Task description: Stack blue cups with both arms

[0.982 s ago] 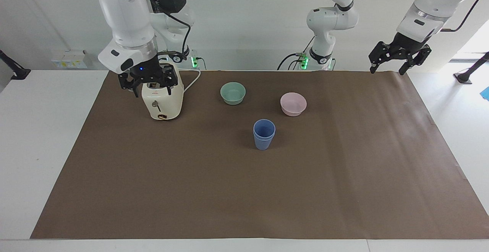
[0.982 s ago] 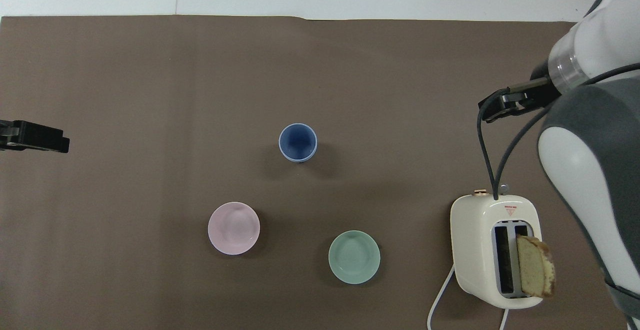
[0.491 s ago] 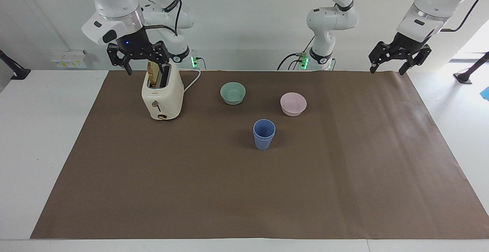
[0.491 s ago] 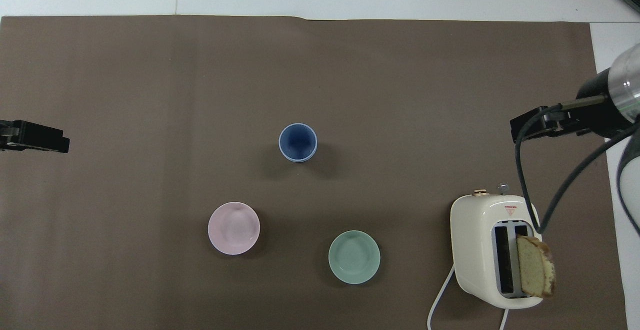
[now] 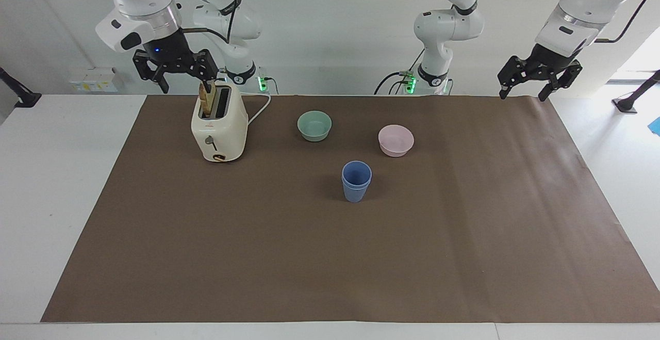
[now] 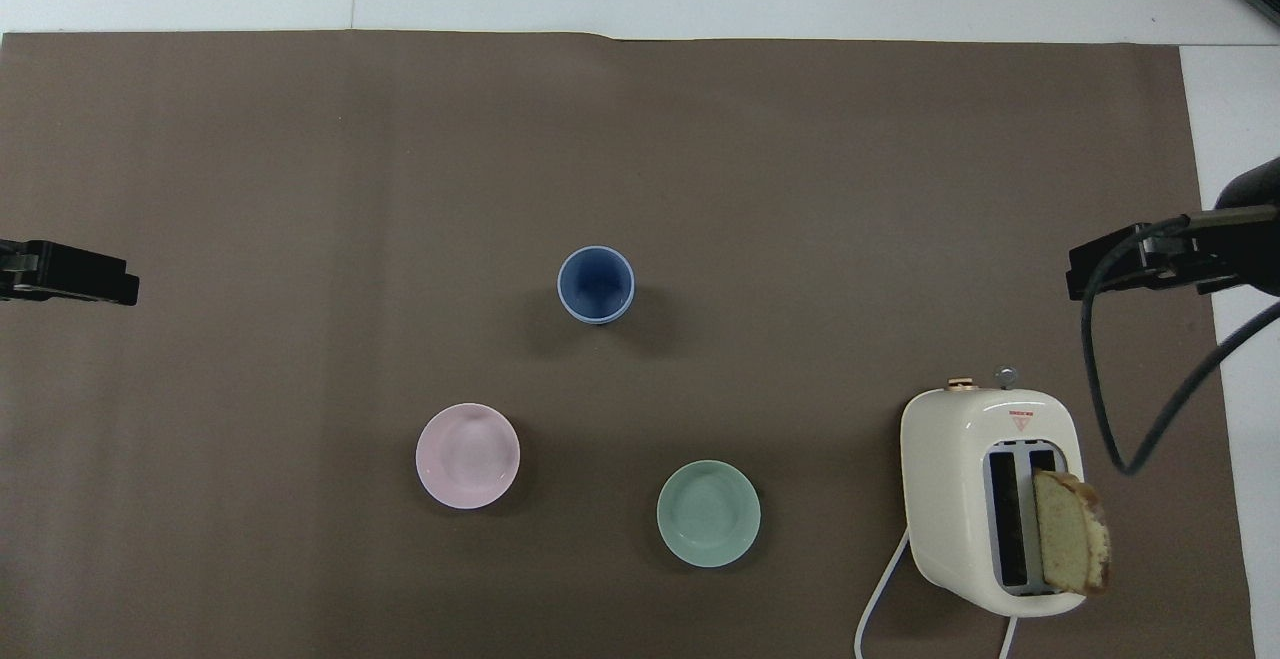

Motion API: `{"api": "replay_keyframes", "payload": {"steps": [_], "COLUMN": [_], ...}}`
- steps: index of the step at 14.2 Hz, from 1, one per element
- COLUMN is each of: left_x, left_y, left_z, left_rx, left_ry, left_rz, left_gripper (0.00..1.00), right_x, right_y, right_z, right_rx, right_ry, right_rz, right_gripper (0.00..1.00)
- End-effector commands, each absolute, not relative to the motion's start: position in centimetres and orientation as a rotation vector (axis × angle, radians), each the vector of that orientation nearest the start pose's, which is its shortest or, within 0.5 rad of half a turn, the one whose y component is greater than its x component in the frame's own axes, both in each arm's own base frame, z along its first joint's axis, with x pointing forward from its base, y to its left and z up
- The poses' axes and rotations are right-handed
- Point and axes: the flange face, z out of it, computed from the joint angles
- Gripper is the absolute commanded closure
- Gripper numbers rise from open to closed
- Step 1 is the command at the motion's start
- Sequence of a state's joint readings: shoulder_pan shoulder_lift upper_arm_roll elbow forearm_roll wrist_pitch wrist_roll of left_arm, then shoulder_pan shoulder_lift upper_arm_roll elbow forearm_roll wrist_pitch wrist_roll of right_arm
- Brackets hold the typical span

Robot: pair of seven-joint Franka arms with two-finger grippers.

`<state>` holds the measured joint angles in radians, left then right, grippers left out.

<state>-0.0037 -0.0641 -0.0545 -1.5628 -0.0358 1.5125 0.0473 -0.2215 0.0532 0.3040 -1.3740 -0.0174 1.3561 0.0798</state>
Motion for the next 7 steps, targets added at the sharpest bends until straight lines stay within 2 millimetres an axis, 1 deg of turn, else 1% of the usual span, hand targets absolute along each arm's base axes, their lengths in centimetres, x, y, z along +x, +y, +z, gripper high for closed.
{"api": "replay_keyframes", "payload": {"steps": [1,7], "left_x": [52.64,52.64], "left_y": [-3.30,-3.32], "left_z": [66.36,66.36], "left_rx": [-3.180,-3.182], "left_ry": [0.158,0.158], "left_rz": [-0.007,-0.007], "left_gripper": [0.00,0.00], "right_x": [53.15,53.14], "right_y": [2.02,2.37], "right_z": [67.31,67.73], "right_rx": [-3.107,-3.110], "right_ry": [0.083,0.067], "right_rz": [0.115,0.084], "right_gripper": [0.00,0.00]}}
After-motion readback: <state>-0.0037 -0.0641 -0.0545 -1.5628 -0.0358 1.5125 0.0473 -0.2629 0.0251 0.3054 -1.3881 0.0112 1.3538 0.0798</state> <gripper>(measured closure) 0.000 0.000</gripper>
